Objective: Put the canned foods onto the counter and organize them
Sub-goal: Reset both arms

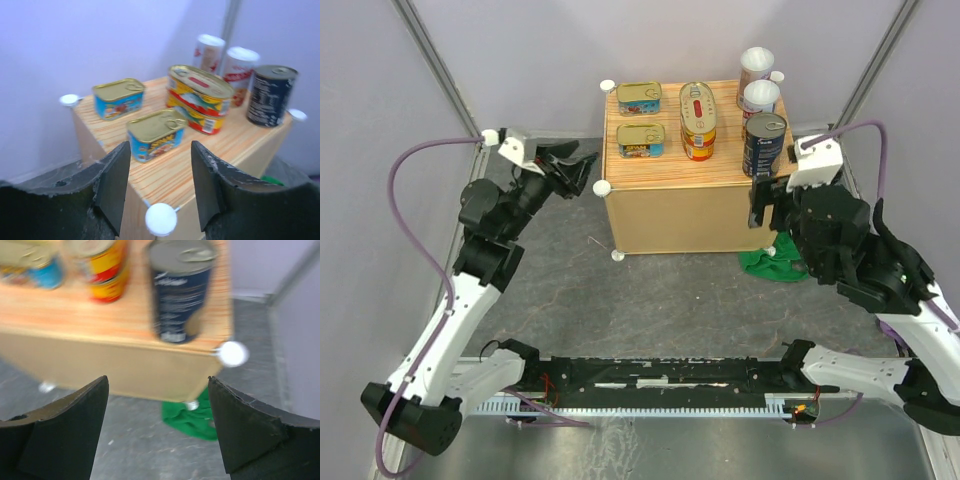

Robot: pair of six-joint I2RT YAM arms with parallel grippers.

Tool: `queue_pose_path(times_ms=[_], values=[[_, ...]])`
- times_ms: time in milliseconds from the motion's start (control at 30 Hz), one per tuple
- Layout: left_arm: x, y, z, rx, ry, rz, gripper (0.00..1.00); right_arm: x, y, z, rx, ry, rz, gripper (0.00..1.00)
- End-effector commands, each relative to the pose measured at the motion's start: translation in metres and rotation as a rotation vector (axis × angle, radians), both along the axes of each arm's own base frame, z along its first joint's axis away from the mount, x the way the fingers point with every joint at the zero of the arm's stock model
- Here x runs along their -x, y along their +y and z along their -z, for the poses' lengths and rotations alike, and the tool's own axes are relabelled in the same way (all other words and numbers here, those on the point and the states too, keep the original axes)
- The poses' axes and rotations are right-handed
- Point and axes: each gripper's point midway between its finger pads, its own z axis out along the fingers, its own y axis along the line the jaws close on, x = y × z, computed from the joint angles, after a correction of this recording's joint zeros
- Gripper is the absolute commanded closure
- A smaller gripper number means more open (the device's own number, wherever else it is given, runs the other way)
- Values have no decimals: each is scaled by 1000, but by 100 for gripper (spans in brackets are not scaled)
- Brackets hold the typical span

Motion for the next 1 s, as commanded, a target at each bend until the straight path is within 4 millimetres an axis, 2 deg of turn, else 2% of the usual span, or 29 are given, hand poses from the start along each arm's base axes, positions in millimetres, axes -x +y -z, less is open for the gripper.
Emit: queue_pose_path(times_ms=[0,100,233,400,500,633,733,800,867,967], values=[[-17,62,3,99,86,-355,38,-25,-78,-34,97,-121,452,12],[-22,88,14,102,102,-496,32,-42,-111,-24,57,-74,555,12],[-30,110,28,97,134,-617,27,-65,-159,-2,-2,24,686,12],[-40,140,45,153,154,-750,24,-70,-200,9,-31,30,847,11],[-47,154,62,205,180,-796,24,-72,-222,23,-54,52,935,10],[-56,161,95,183,204,-828,16,-75,-244,64,-65,125,1033,8],[-61,162,126,166,235,-828,10,-66,-259,91,-27,156,1102,7],[-60,158,143,161,227,-801,8,-60,-262,107,-12,166,1119,6],[-57,159,155,171,235,-804,8,-57,-260,115,-6,169,1106,1],[-55,163,169,159,259,-827,8,-49,-261,126,-2,180,1120,1]])
